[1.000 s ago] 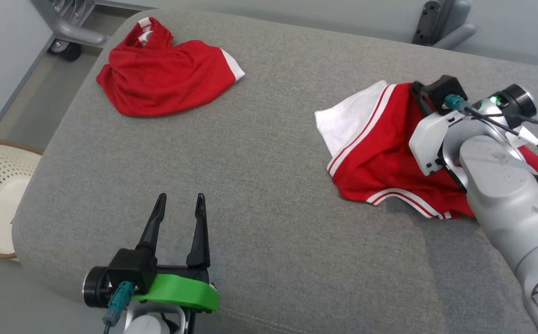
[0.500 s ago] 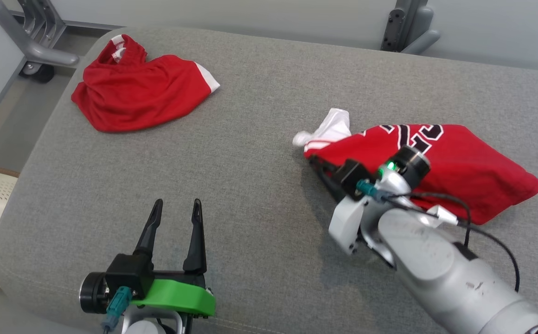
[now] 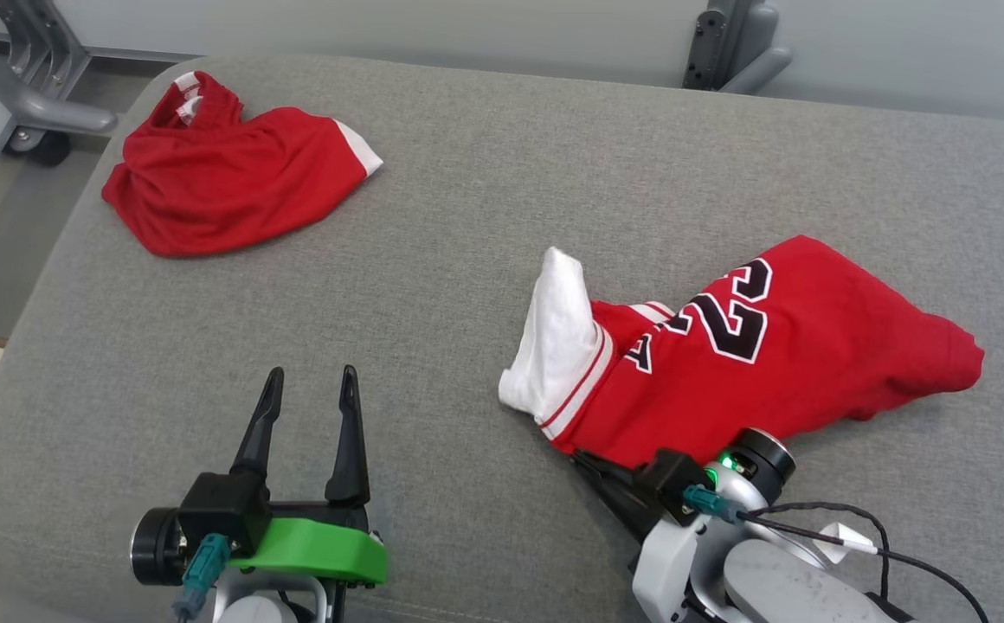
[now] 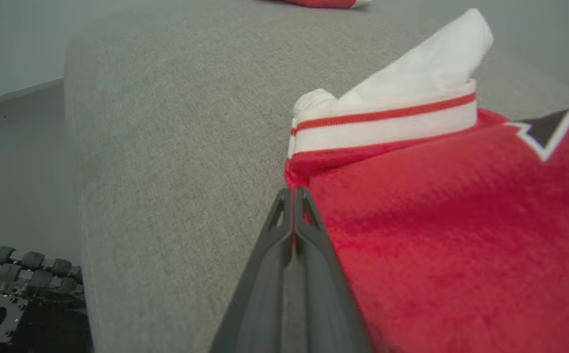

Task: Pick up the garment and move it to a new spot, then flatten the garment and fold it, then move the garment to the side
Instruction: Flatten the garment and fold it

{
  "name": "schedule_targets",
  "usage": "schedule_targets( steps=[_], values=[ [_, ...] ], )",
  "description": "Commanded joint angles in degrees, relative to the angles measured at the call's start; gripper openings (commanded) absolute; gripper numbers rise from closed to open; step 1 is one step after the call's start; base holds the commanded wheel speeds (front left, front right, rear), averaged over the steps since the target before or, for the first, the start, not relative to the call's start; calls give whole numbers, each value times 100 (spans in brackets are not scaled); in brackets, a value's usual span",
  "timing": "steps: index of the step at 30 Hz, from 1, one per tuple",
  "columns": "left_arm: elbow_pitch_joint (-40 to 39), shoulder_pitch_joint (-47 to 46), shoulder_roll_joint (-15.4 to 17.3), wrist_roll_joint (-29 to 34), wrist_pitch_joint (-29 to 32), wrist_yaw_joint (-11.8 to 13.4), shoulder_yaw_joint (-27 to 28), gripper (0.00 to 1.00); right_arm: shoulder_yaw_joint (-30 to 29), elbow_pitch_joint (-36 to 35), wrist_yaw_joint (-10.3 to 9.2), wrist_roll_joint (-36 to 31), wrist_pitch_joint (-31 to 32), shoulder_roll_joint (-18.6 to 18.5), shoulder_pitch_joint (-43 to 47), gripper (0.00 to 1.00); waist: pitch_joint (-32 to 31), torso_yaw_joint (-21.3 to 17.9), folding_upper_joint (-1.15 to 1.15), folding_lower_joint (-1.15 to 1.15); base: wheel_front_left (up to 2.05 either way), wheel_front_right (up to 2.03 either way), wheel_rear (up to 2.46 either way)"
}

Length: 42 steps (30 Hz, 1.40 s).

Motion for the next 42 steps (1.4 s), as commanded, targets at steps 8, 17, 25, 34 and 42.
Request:
schedule_targets(
  steps=[8, 17, 25, 34, 42],
  values=[
    [-33, -26, 4, 44, 1, -28, 49, 100, -314, -324, -10, -13, -19, -2, 395, 9, 82, -354, 39, 0, 0, 0, 0],
    [6, -53, 4, 66, 1, -26, 91, 100, -2179, -1299, -10, -250, -18, 148, 904, 100, 40, -592, 39, 0, 0, 0, 0],
    [-7, 6, 4, 72, 1, -51, 120, 100, -4339, -1987, -10, -701, -9, 377, 1667, 100, 6, -656, 39, 0, 0, 0, 0],
    [22, -96, 4, 88, 1, -82, 69, 100, -5560, -1840, -10, -604, 44, 490, 1778, 100, 59, -569, 39, 0, 0, 0, 0],
    [45, -41, 4, 107, 1, -61, 105, 100, -5804, -1461, -10, -140, 286, 519, 1782, 100, 27, -499, 39, 0, 0, 0, 0]
  ],
)
